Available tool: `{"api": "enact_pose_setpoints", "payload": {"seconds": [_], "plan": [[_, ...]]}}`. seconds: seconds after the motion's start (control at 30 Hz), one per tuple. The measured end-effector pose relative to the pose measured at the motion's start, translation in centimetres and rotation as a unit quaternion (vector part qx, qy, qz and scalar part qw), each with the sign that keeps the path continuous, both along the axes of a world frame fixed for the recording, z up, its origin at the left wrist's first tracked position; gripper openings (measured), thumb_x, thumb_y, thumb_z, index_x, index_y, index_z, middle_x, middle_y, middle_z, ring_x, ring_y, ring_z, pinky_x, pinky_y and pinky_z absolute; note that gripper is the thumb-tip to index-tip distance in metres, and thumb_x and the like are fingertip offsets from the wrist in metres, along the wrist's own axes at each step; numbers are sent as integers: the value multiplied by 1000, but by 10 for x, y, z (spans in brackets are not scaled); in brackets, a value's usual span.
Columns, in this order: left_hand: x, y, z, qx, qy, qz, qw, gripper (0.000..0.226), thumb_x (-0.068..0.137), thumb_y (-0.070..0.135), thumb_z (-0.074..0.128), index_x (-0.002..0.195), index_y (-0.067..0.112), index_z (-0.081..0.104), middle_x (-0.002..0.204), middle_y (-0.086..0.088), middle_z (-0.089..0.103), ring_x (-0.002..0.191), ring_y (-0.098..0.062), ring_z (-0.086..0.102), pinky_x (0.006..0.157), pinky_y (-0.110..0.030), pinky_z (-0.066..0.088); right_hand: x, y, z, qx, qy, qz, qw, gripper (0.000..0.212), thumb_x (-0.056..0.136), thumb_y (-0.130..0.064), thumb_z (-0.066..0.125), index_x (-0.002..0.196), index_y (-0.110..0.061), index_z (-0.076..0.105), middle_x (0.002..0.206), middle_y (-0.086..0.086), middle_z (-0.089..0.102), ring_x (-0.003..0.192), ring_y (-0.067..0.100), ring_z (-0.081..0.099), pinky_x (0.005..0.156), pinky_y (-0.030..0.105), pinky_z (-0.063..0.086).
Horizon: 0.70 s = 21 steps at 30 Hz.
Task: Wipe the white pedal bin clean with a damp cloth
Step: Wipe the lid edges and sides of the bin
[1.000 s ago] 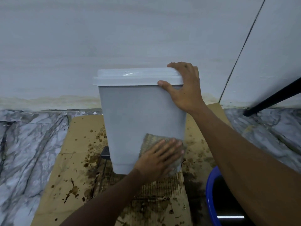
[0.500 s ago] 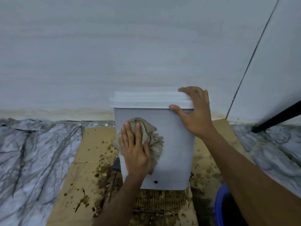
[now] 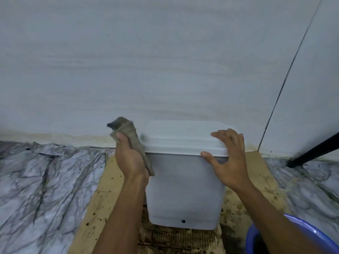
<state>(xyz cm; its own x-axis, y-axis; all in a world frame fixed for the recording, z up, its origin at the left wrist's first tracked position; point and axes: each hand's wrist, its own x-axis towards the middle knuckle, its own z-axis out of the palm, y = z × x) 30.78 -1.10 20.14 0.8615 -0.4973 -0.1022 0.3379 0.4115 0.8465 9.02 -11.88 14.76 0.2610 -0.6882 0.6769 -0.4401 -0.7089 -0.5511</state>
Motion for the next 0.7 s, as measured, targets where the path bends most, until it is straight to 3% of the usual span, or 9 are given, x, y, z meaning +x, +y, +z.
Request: {"api": "enact_pose_setpoints", "payload": {"seconds": [0.03,0.07,0.13,0.17,0.23,0.33,0.43,0.6,0.7], "plan": [[-2,0,7,66,-123,-30,990,45,106,52,42,122,19,69,112,4,71,105,-14,66,95,-32,51,-2,6,0,2,-1,3,1000,51,83,-50,74,125,-23,62,132,-5,53,138,23,42,124,49,13],[-4,-2,12,144,-275,-76,948,42,107,49,40,125,21,66,114,4,69,109,-16,63,94,-32,48,-4,12,0,4,-3,6,1000,51,83,-51,73,125,-24,62,133,-5,53,139,23,41,125,46,10],[-3,-9,13,282,-558,-173,761,42,109,43,38,136,21,61,135,-1,63,130,-22,52,109,-37,35,-9,22,0,8,-2,9,1000,53,83,-54,71,126,-25,61,136,-6,52,143,22,37,126,46,8],[-5,-11,19,327,-635,-205,669,45,110,43,35,143,20,56,147,-1,56,139,-22,44,116,-37,27,-11,28,0,11,0,9,1000,54,83,-55,70,127,-26,60,138,-7,51,144,21,35,125,49,9],[-11,-14,30,358,-682,-273,576,51,111,44,25,153,23,44,163,4,38,149,-18,30,120,-34,16,-13,39,0,16,-5,10,1000,56,81,-55,71,128,-26,60,138,-7,51,145,20,34,124,53,12],[-27,-19,43,335,-677,-401,518,51,112,43,18,160,28,27,169,10,17,156,-12,10,122,-29,5,-14,62,-1,4,-30,-11,999,50,82,-51,71,121,-20,65,132,-3,56,141,23,40,122,56,15],[-27,-34,42,351,-694,-425,463,56,110,47,24,163,29,16,171,6,9,157,-13,4,124,-32,1,-13,88,-6,-22,-42,-54,997,41,82,-47,70,110,-18,68,123,-2,60,134,25,47,120,58,20],[-3,-38,37,426,-669,-340,505,59,103,64,32,154,35,38,154,-4,48,138,-30,44,115,-44,31,-13,103,-7,-29,-22,-40,999,41,83,-44,73,113,-18,66,127,-1,56,137,25,44,123,55,15],[1,-31,41,436,-657,-351,505,60,104,62,33,154,31,39,149,-10,50,137,-31,43,111,-43,32,-26,90,-9,-21,7,15,1000,42,87,-46,70,120,-20,63,134,-3,53,142,21,38,124,51,13]]}}
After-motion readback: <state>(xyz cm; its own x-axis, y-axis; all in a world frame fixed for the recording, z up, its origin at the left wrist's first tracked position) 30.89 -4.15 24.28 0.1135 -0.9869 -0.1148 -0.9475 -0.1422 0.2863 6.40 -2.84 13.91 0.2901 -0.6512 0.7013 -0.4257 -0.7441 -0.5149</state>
